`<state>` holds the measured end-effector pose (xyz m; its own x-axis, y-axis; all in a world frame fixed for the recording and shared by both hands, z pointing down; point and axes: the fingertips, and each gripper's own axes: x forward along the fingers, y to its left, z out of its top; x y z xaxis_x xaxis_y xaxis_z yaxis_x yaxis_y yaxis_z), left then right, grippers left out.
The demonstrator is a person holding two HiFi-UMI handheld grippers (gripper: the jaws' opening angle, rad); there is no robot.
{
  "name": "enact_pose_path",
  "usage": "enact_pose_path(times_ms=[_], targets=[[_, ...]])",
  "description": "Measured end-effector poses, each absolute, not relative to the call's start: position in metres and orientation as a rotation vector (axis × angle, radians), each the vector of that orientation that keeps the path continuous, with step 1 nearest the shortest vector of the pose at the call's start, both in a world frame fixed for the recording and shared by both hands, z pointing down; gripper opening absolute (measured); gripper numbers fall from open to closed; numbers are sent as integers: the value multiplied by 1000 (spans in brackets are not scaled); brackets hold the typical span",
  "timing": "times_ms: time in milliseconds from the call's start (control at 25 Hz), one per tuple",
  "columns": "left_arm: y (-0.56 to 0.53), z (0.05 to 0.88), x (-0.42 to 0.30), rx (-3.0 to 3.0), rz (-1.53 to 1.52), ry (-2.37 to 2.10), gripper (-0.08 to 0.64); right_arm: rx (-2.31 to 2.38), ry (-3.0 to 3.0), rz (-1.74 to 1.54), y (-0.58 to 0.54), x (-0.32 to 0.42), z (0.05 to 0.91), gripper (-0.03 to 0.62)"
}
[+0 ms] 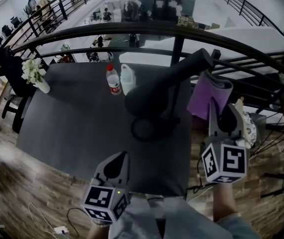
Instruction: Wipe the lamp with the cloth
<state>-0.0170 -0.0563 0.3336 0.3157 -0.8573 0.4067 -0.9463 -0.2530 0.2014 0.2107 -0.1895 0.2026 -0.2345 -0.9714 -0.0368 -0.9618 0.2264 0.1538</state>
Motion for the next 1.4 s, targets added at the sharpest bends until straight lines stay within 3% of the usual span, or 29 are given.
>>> enact_pose_path(times_ms=[560, 1400], targets=[[-95, 348, -51, 2213, 301, -1514, 5, 1846, -2348, -379, -205, 151, 199, 89], [-114, 359, -85, 2306, 301, -1379, 5, 1787, -2242, -288, -194, 90, 247, 89]])
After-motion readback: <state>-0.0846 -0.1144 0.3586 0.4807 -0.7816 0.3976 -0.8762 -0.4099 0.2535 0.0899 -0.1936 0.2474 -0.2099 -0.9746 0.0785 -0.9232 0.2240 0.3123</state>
